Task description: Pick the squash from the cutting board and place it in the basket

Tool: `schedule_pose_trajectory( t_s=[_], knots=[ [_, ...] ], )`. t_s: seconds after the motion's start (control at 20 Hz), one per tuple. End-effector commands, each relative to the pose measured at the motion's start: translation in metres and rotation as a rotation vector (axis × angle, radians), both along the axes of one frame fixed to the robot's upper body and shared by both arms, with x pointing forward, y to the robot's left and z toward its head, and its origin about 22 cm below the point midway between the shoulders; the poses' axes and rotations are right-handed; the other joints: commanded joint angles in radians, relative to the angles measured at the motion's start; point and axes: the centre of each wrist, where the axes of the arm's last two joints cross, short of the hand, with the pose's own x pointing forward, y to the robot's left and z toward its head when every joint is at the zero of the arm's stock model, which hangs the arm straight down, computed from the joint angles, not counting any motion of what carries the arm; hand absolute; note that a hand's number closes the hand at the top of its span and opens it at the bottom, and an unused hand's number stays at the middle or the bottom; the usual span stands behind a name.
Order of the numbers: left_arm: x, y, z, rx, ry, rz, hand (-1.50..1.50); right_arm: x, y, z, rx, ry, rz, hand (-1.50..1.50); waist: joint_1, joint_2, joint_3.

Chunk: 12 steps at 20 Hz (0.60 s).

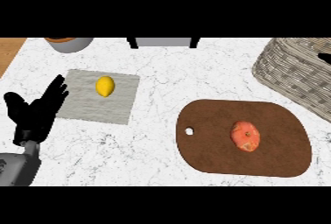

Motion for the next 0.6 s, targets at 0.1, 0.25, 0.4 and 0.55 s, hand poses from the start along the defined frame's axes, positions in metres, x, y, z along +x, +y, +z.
schedule_pose_trajectory(
  t_s=[0.1, 0.25, 0.4, 0.55],
  knots=[
    [0.007, 0.003, 0.0, -0.005, -0.004, -0.016, 0.0, -0.005, 0.006, -0.06, 0.049, -0.041, -0.006, -1.5, 0.007, 0.002, 0.0],
    [0.01, 0.003, 0.008, 0.012, -0.006, -0.015, 0.0, -0.003, 0.022, -0.094, 0.088, -0.067, -0.026, -1.5, 0.01, 0.004, 0.0],
    [0.01, -0.007, 0.012, 0.005, -0.005, 0.0, 0.0, 0.003, 0.037, -0.109, 0.108, -0.059, -0.012, -1.5, 0.01, 0.001, -0.001],
    [0.009, -0.009, 0.005, -0.001, 0.005, -0.01, 0.0, 0.017, 0.048, -0.144, 0.197, -0.03, -0.035, -1.5, 0.013, 0.002, -0.001]
  ],
)
